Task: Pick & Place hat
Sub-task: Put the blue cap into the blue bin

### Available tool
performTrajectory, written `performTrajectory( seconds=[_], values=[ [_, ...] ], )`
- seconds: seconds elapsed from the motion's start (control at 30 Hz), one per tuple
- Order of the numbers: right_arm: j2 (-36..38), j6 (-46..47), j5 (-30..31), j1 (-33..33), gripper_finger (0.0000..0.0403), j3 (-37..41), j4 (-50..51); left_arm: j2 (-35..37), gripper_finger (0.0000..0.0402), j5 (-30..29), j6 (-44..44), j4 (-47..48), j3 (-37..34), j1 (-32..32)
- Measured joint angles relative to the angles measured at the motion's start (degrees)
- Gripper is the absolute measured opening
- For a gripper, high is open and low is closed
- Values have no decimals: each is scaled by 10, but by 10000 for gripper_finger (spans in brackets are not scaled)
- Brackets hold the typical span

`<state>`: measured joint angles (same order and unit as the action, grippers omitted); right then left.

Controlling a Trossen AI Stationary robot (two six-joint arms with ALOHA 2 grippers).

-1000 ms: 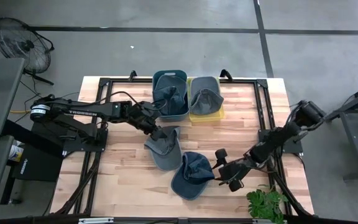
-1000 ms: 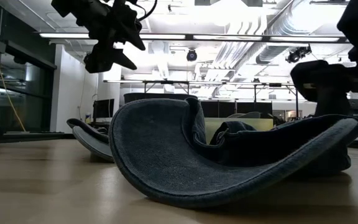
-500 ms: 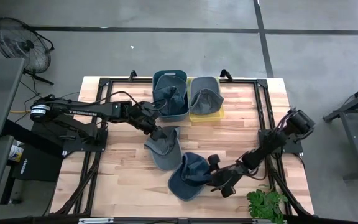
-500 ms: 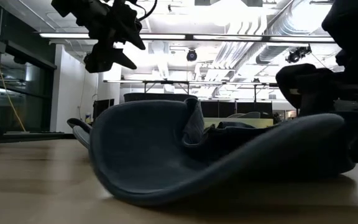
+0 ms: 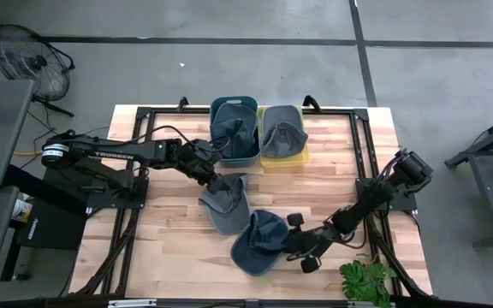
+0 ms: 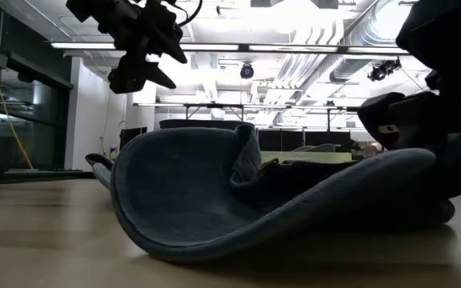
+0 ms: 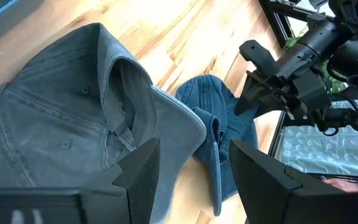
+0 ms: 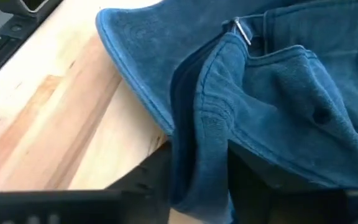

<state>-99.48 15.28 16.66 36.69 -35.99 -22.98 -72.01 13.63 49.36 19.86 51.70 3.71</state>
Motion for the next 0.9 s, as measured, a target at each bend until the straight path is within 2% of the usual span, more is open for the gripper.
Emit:
performTrajectory(
  seconds=[0.2,0.27,0.43,0.6,0.9],
  values=[
    [0,39,-7,0,30,0,0,0,191,0,0,0,0,0],
    [0,54,-8,0,11,0,0,0,191,0,0,0,0,0],
    [3,118,-12,0,12,0,1,0,191,0,0,0,0,0],
    [23,120,-20,6,7,0,2,0,191,1,0,0,0,0],
    [119,132,0,9,4,1,90,0,191,4,0,-4,0,0]
  ],
)
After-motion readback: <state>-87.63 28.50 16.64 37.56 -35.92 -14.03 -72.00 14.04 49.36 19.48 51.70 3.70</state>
